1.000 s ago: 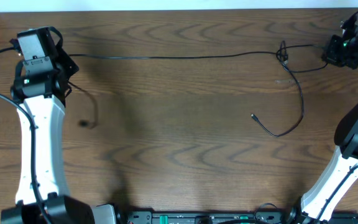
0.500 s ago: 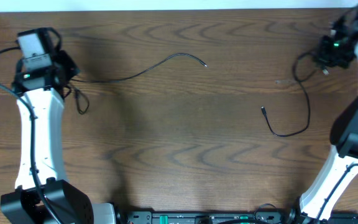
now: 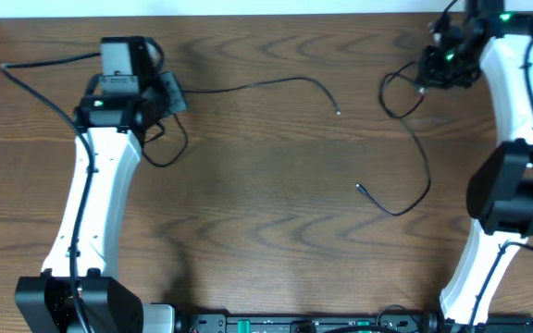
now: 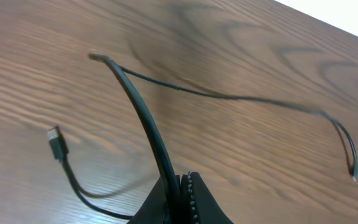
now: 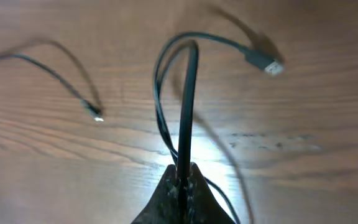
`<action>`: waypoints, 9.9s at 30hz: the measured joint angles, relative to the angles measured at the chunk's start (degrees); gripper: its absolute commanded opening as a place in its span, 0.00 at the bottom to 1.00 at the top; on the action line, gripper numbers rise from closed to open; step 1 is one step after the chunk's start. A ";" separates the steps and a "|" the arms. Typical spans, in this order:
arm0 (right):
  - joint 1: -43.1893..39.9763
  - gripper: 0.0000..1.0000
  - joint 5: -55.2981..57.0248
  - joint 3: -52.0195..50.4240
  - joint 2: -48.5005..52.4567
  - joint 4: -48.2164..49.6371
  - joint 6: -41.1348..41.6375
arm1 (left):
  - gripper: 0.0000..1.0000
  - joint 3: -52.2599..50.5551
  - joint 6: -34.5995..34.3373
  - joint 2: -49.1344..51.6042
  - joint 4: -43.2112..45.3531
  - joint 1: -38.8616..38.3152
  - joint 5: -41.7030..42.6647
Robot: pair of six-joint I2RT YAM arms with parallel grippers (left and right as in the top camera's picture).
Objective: Untangle cables
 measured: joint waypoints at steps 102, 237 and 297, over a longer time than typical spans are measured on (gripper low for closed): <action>2.05 0.92 -25.11 11.34 -1.90 3.87 -3.50 | 0.08 0.15 15.72 0.66 3.93 -15.52 40.63; -29.07 0.99 13.29 17.33 10.19 12.07 7.93 | 0.71 1.49 -5.46 -1.68 1.22 -6.97 3.48; 9.94 0.99 -6.25 17.40 -28.22 -18.08 -4.87 | 1.00 1.49 -5.90 -1.66 -0.20 -6.97 3.45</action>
